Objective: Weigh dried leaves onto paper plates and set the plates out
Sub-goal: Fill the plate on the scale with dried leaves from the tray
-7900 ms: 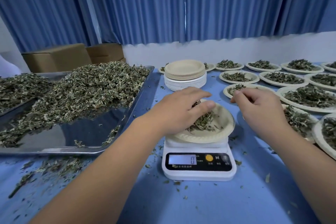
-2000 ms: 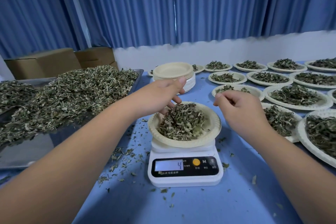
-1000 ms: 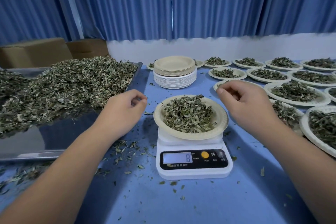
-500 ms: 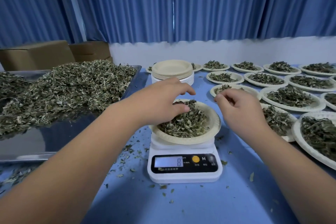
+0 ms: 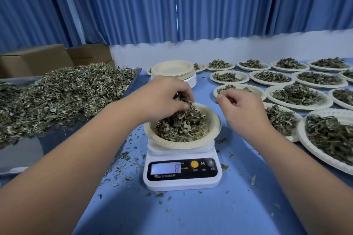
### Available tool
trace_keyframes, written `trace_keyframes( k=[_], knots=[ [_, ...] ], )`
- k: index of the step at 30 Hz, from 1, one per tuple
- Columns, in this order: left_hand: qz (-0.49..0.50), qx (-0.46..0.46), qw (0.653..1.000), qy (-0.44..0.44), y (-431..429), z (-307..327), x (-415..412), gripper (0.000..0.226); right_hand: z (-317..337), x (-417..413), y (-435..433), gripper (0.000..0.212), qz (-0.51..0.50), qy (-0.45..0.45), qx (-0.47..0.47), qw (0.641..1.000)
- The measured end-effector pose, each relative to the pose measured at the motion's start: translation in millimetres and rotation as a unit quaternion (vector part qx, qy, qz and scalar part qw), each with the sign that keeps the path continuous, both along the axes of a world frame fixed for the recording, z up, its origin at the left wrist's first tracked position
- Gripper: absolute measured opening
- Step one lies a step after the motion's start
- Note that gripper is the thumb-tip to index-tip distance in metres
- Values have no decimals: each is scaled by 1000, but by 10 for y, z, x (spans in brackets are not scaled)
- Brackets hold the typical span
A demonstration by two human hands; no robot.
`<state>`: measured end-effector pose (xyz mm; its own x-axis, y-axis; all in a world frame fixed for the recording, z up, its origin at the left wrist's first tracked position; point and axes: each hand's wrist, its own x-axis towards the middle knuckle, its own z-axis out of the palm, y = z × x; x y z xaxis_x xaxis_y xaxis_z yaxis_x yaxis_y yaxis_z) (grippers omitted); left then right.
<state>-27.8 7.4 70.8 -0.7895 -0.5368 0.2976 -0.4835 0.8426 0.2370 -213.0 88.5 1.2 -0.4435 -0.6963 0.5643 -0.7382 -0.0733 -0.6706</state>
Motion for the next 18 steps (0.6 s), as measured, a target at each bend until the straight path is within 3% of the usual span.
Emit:
trace_keyframes(
  k=[4, 10, 18],
  knots=[
    [25, 28, 992, 124, 13, -19, 92, 12, 6, -6, -2, 28, 3, 1, 3, 1000],
    [52, 67, 970, 227, 49, -154, 132, 16, -3, 9, 6, 26, 7, -3, 9, 1000],
    [67, 129, 948, 282, 79, -337, 206, 26, -6, -5, -10, 27, 11, -10, 18, 1000]
  ],
)
